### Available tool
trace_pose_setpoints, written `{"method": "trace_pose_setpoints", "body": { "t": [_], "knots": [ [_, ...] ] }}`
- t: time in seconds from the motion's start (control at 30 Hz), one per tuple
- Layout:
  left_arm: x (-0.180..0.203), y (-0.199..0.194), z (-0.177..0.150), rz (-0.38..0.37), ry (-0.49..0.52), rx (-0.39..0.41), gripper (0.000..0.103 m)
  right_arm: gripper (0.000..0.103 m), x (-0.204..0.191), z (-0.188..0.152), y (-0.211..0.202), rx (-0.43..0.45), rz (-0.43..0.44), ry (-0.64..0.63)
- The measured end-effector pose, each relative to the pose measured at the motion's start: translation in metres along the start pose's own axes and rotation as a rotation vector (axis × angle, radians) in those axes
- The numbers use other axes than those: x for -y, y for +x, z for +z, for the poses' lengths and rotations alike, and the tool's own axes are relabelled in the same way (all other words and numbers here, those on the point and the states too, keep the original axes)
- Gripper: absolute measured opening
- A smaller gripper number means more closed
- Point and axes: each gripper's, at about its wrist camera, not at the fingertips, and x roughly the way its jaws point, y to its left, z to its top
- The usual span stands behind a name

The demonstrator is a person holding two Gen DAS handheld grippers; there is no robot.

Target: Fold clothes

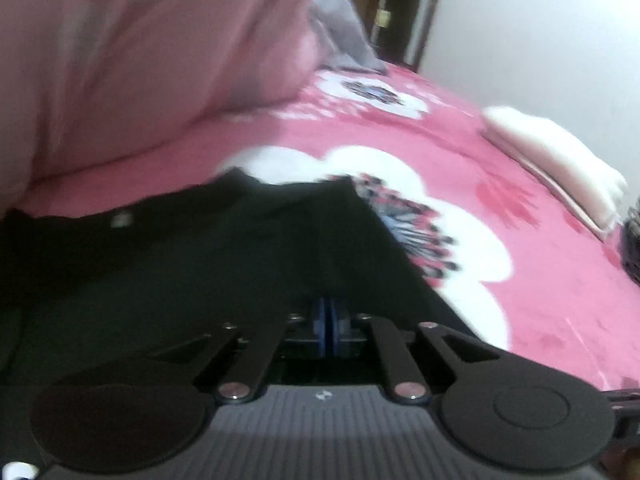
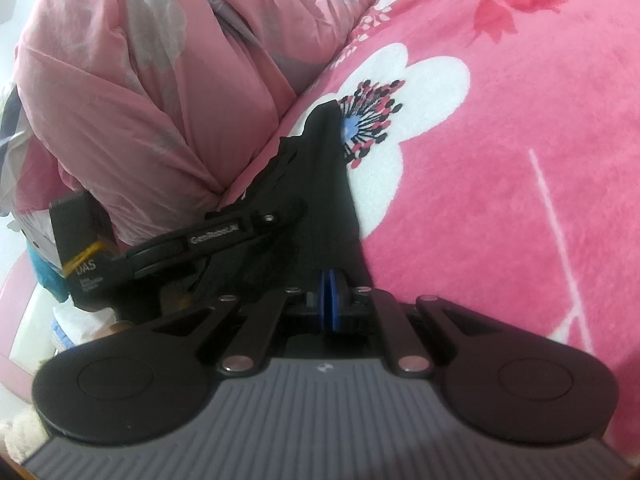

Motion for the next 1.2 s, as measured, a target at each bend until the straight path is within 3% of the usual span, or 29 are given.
{"method": "trace_pose_setpoints", "body": {
  "t": [0.2,0.3,0.4,0.53,0.6,0.73,0.8,0.87,0.97,1.2],
  "knots": [
    [-0.051,-0.01,0.011,0.176,-0.03,0.027,0.007,0.001,0.0,0.0,0.0,0.001,-0.001,-0.006],
    [-0.048,-0.025,0.021,0.171,-0.009,0.085,0.01,0.001,-0.001,0.0,0.001,0.0,-0.002,-0.009],
    [-0.023,-0.025,0.035,0.071,0.052,0.104,0.012,0.001,-0.001,0.0,0.001,-0.001,-0.004,-0.013],
    [0.013,0.011,0.042,-0.038,0.127,0.016,0.016,0.001,0.0,-0.001,0.0,0.001,0.001,-0.009],
    [0.016,0.036,0.045,-0.012,0.122,-0.007,0.015,0.001,0.0,-0.001,0.0,0.001,0.004,-0.006],
    [0.002,0.061,0.068,0.068,0.082,0.049,0.017,0.001,0.001,-0.001,0.0,0.0,0.01,-0.004],
    [-0.011,0.068,0.079,0.101,0.026,0.051,0.01,0.001,0.002,0.0,0.0,-0.002,0.015,-0.002],
    [-0.021,0.059,0.084,0.103,-0.024,0.05,0.009,0.001,0.003,0.0,0.0,-0.003,0.02,0.001],
    [-0.024,0.019,0.072,0.096,-0.004,0.086,0.015,0.001,0.003,0.0,0.0,-0.003,0.019,-0.003],
    [-0.007,-0.089,-0.003,0.021,0.11,0.049,0.016,0.003,-0.009,-0.002,-0.003,0.006,-0.014,-0.064]
  ]
}}
